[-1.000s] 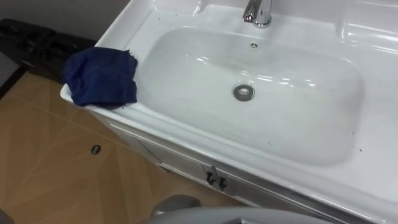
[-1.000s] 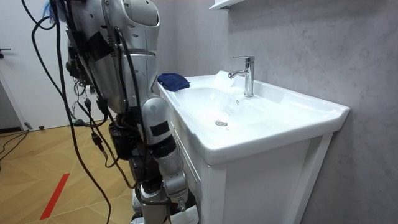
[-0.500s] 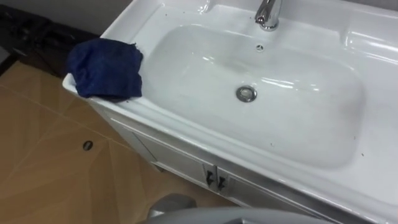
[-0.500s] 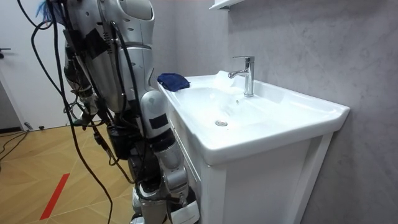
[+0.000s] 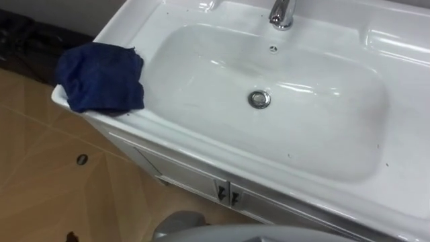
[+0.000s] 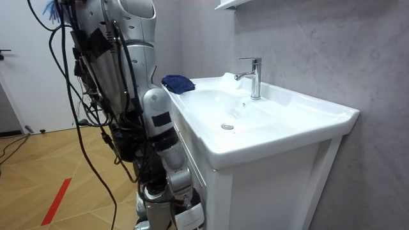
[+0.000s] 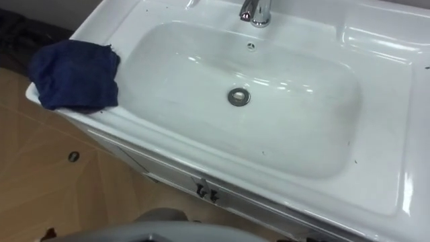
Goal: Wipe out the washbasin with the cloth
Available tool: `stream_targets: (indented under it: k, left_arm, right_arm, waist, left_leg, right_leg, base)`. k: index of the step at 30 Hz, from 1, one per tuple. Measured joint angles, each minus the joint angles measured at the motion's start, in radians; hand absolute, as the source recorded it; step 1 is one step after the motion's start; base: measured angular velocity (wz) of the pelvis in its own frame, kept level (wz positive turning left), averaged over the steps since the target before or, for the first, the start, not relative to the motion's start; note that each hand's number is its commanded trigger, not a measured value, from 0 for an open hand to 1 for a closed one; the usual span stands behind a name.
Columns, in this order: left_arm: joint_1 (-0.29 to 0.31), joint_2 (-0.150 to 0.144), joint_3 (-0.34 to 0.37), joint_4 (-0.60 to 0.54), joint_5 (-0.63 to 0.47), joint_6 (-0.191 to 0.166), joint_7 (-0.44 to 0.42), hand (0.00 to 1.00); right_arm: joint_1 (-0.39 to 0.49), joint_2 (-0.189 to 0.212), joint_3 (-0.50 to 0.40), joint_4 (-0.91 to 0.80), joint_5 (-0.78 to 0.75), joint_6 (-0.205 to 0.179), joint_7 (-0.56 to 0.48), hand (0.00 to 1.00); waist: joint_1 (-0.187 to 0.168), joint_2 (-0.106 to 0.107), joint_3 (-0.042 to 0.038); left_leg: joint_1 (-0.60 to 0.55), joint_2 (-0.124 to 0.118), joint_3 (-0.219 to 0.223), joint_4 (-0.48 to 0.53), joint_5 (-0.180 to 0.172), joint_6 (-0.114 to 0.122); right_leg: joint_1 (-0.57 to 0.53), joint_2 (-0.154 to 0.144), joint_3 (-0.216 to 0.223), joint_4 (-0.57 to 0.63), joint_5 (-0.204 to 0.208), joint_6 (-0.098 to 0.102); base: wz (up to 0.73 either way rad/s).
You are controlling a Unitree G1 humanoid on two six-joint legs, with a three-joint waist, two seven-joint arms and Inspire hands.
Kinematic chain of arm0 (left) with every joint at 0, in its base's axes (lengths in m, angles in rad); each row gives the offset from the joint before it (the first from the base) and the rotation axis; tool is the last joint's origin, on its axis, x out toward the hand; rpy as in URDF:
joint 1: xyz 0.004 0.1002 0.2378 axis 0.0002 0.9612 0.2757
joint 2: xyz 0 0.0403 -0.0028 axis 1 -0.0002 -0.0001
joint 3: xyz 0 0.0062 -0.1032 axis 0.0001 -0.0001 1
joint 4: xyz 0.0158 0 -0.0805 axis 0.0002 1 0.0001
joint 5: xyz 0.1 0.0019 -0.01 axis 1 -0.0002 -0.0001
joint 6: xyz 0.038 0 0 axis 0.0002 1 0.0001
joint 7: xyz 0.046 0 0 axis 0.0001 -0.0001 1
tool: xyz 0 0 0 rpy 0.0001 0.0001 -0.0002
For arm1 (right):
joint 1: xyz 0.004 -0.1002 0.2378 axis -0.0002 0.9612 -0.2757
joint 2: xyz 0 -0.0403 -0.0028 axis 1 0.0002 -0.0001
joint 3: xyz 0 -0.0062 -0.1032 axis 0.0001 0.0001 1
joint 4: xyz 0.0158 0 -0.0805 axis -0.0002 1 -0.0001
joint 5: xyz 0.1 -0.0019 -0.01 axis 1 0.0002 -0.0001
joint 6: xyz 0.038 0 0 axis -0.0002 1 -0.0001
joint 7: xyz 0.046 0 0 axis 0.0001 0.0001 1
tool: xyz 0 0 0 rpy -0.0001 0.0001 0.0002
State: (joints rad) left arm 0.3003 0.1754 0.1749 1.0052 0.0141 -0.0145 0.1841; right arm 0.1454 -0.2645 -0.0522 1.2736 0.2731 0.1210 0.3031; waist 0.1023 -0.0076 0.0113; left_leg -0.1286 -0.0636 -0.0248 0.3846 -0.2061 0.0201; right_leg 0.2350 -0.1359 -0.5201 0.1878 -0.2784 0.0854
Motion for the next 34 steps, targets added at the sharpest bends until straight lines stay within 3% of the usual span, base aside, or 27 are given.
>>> stream_targets:
  k: [9,14,22,27,34]
  left_arm:
    - [-0.010,0.000,-0.024,0.041,0.069,0.076,-0.135,0.00]
    - [-0.036,0.000,-0.024,0.045,0.110,0.101,-0.172,0.00]
    - [-0.056,-0.002,-0.024,0.049,0.139,0.119,-0.209,0.00]
    - [-0.063,-0.008,-0.024,0.059,0.200,0.132,-0.211,0.00]
    - [-0.089,-0.009,-0.039,0.078,0.236,0.138,-0.215,0.00]
  right_arm:
    - [-0.028,0.001,0.012,0.006,-0.077,0.003,0.007,0.00]
    - [-0.026,0.003,0.016,0.004,-0.086,0.011,0.006,0.00]
    - [-0.013,0.008,0.014,-0.037,-0.081,0.012,0.006,0.00]
    - [-0.015,0.014,0.020,-0.041,-0.079,0.011,0.006,0.00]
    - [-0.010,0.013,0.030,-0.041,-0.080,0.007,0.006,0.00]
  waist:
    - [-0.020,-0.011,-0.0005]
    - [-0.021,-0.016,0.0001]
    - [-0.032,-0.019,-0.0036]
    - [-0.039,-0.017,-0.0113]
    - [-0.043,-0.017,-0.0095]
  left_leg:
    - [-0.002,0.005,0.013,0.029,-0.019,0.012]
    - [0.000,0.003,0.019,0.030,-0.022,0.014]
    - [-0.006,0.006,0.025,0.042,-0.024,0.018]
    - [0.001,0.015,0.032,0.046,-0.028,0.023]
    - [0.001,0.021,0.031,0.047,-0.030,0.015]
  right_leg:
    - [0.004,0.000,0.026,0.001,0.014,0.011]
    - [0.001,-0.001,0.051,0.000,0.020,0.015]
    - [0.000,-0.001,0.055,-0.003,0.019,0.016]
    - [0.002,0.004,0.071,0.002,0.026,0.015]
    - [0.001,0.011,0.080,0.000,0.030,0.010]
  base:
    - [-0.05]
    - [-0.04]
    - [-0.01]
    - [-0.06]
    - [0.00]
